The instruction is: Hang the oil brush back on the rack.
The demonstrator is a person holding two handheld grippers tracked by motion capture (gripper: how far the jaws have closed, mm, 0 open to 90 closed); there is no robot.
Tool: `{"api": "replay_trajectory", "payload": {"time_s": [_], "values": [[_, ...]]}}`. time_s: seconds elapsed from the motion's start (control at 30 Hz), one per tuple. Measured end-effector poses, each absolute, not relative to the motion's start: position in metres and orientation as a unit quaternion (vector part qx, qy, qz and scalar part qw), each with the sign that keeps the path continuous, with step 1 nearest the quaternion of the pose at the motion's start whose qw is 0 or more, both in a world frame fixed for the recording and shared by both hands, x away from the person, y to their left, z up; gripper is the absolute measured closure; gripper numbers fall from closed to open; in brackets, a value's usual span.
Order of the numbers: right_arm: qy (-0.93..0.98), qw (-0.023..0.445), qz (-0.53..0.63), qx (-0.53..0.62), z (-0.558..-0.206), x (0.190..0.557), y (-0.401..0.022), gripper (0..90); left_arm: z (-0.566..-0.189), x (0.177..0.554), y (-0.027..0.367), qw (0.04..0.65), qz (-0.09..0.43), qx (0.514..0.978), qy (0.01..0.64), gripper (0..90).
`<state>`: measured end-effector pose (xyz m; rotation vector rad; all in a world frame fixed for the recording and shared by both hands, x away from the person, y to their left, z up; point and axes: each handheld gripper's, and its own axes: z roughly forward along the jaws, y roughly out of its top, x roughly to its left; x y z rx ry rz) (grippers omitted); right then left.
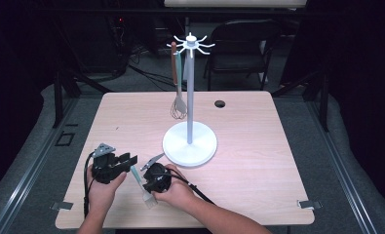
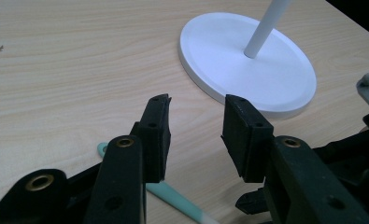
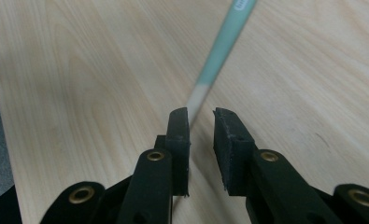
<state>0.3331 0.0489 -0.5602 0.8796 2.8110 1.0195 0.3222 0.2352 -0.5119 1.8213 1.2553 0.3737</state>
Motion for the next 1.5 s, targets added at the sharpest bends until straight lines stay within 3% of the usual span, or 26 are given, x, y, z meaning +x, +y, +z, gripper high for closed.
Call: {"api": "replay_trajectory", "payload": {"time_s": [0.37, 0.7, 1.0, 1.5], "values": [[0.909, 0.018, 0.316, 0.272, -0.568, 0.331, 0.066, 74.5, -0.514, 0.312, 0.245, 0.428, 0.155, 0.724, 0.518, 61.6], [0.904, 0.021, 0.319, 0.284, -0.568, 0.332, 0.058, 81.3, -0.514, 0.312, 0.244, 0.430, 0.158, 0.722, 0.518, 61.6], [0.902, 0.018, 0.311, 0.300, -0.567, 0.333, 0.007, 83.2, -0.516, 0.321, 0.229, 0.428, 0.146, 0.740, 0.499, 61.6], [0.889, 0.041, 0.304, 0.339, -0.565, 0.301, -0.111, 83.1, -0.522, 0.343, 0.191, 0.425, 0.121, 0.769, 0.462, 61.6]]}}
